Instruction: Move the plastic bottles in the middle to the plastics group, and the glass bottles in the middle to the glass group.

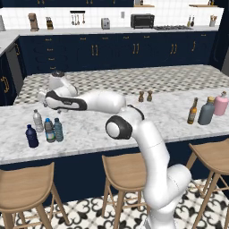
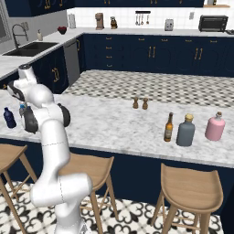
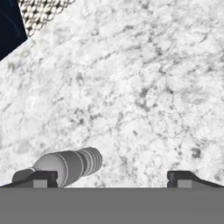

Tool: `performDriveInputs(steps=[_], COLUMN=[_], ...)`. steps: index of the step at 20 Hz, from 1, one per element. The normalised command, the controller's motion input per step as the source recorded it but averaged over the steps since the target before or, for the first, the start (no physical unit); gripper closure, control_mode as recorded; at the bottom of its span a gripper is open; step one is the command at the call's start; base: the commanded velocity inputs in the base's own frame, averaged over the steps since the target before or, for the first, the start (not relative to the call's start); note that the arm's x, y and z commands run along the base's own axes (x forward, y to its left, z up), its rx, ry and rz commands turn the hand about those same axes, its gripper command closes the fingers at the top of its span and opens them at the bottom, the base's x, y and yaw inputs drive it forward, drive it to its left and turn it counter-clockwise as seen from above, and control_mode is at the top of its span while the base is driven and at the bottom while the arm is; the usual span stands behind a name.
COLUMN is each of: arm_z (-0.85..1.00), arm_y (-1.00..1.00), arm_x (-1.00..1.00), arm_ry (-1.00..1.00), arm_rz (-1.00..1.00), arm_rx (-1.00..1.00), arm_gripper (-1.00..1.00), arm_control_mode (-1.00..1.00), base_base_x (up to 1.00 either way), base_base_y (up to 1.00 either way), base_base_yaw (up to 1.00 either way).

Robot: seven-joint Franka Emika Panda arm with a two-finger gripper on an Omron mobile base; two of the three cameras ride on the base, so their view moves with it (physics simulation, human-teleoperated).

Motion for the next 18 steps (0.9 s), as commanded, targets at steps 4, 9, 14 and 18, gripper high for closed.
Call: performDriveInputs(steps=[4, 9, 14, 18], arm_z=[0.39, 0.19, 0.04, 0.02], arm_y=[-0.51, -0.87, -0.99, -0.99], arm_x=[-0.04, -0.44, -0.78, -0.86], arm_ry=[0.00, 0.00, -0.07, -0.10], arm_rz=[-0.02, 0.00, 0.10, 0.12], arm_rx=[-0.01, 0.00, 0.00, 0.00], arm_gripper=[-1.00, -1.00, -1.00, -1.00], arm_control_mode=[-1.00, -1.00, -1.00, -1.00], base_base_x=[0.00, 0.00, 0.00, 0.00], base_base_y=[0.00, 0.00, 0.00, 0.00], base_base_yaw=[0.00, 0.00, 0.00, 0.00])
